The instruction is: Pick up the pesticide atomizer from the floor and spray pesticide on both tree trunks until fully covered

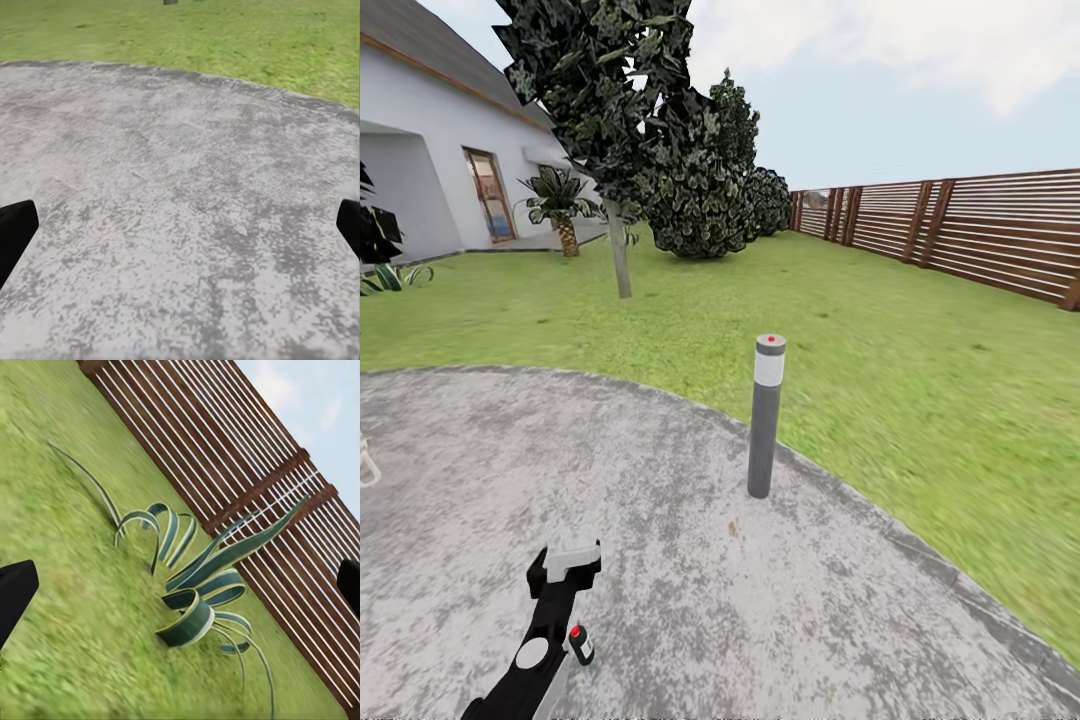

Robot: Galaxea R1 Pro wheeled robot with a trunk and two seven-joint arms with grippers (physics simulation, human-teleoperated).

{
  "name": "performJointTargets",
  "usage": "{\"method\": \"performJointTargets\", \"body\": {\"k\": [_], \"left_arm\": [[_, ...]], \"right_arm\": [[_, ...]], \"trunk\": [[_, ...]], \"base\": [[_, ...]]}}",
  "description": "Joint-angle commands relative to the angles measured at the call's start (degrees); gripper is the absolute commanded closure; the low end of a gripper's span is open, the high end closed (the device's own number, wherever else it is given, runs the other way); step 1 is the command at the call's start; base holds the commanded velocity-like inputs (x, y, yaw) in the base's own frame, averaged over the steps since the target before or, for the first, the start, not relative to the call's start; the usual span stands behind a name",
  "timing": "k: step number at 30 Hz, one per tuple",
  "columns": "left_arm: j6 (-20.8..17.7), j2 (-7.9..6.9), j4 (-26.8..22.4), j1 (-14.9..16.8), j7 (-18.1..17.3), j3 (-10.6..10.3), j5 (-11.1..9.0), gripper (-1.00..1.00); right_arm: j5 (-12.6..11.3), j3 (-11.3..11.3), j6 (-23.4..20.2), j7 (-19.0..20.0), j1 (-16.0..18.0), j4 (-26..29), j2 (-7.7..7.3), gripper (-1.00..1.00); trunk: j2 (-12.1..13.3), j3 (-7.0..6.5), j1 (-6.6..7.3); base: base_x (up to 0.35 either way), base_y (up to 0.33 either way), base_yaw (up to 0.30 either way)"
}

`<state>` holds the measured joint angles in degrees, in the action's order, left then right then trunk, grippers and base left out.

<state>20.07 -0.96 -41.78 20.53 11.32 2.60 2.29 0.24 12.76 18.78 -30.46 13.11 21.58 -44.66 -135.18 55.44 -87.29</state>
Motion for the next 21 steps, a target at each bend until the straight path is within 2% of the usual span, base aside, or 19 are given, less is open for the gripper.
{"method": "performJointTargets", "body": {"k": [1,21], "left_arm": [[0.14,-0.01,0.03,0.03,0.28,-0.04,0.25,-1.0],[0.14,-0.02,0.03,0.03,0.28,0.08,0.26,-1.0]], "right_arm": [[0.02,0.16,0.29,0.05,0.06,-0.05,0.02,-1.0],[0.02,0.16,0.29,0.05,0.04,-0.05,0.02,-1.0]], "trunk": [[-0.44,0.23,-0.21],[-8.07,3.87,-4.41]], "base": [[0.0,0.0,0.0],[0.0,0.0,0.0]]}}
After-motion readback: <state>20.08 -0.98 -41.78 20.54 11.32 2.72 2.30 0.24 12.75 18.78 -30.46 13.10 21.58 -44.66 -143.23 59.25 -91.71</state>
